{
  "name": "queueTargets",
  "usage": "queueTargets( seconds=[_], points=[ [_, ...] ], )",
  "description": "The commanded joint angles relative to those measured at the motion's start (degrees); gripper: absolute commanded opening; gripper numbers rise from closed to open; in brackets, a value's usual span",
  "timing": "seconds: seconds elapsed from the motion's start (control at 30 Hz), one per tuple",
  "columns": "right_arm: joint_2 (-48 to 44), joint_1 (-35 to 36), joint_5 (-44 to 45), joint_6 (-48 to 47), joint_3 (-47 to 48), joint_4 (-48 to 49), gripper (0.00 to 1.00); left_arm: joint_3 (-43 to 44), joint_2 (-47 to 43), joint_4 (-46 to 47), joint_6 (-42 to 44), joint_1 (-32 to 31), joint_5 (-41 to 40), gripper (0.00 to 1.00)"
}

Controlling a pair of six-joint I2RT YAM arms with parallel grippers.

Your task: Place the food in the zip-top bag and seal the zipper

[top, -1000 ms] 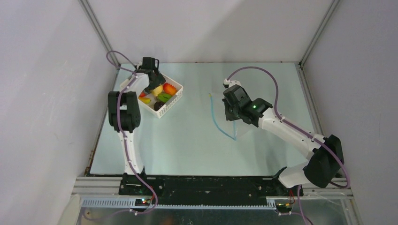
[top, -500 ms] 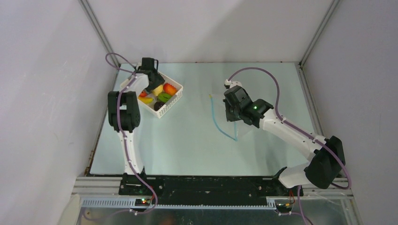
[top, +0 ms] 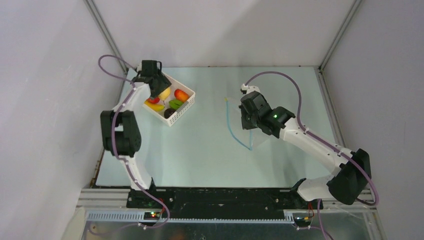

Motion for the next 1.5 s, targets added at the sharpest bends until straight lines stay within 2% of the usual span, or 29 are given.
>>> queueTargets(
  seconds=[0.0, 0.17, 0.27, 0.43, 0.6, 0.73, 0.87, 1.0, 1.17, 1.3, 1.47],
  points=[
    [-2.49, 0.41, 0.06, 1.25, 0.12, 0.33, 0.0, -7.15, -13.84, 5.24, -0.98, 0.17, 3.26, 0.48],
    [-4.41, 1.12, -1.48, 2.5, -1.32, 1.38, 0.0, -21.44, -27.8, 10.65, -3.69, -1.95, 6.86, 0.49],
    [-5.65, 1.81, -2.81, 3.67, -2.61, 1.92, 0.0, -27.3, -36.52, 11.44, -5.49, -6.68, 8.33, 0.49],
    [-7.53, 3.04, -2.6, 5.73, -3.71, 1.87, 0.0, -33.9, -49.57, 11.24, -5.92, -20.27, 8.99, 0.49],
    [-8.91, 5.32, -1.62, 8.05, -4.07, 1.96, 0.0, -38.6, -61.03, 14.3, -8.27, -33.82, 3.56, 0.5],
    [-10.03, 8.84, 0.42, 10.09, -4.05, 2.09, 0.0, -38.8, -62.49, 16.24, -11.24, -39.34, 1.38, 0.5],
    [-11.03, 11.25, 1.79, 12.33, -4.1, 2.6, 0.0, -37.52, -60.12, 22.32, -11.9, -45.57, 2.94, 0.49],
    [-11.93, 12.18, 5.12, 16.03, -4.05, 2.36, 0.0, -34.12, -56.27, 22.5, -11.19, -50.45, -0.94, 0.48],
    [-13.04, 12.44, 7.15, 18.8, -4.02, 3.09, 0.0, -35.32, -52.51, 29.14, -13.11, -54.85, -4.04, 0.47],
    [-13.12, 13.03, 7.05, 19.63, -4.05, 3.06, 0.0, -33.14, -49.55, 28.98, -14.39, -56.93, -5.51, 0.46],
    [-14.36, 13.36, 8.24, 21.5, -5.77, 3.27, 0.0, -35.62, -51.29, 32.07, -19.08, -58.42, -10.19, 0.46]
  ],
)
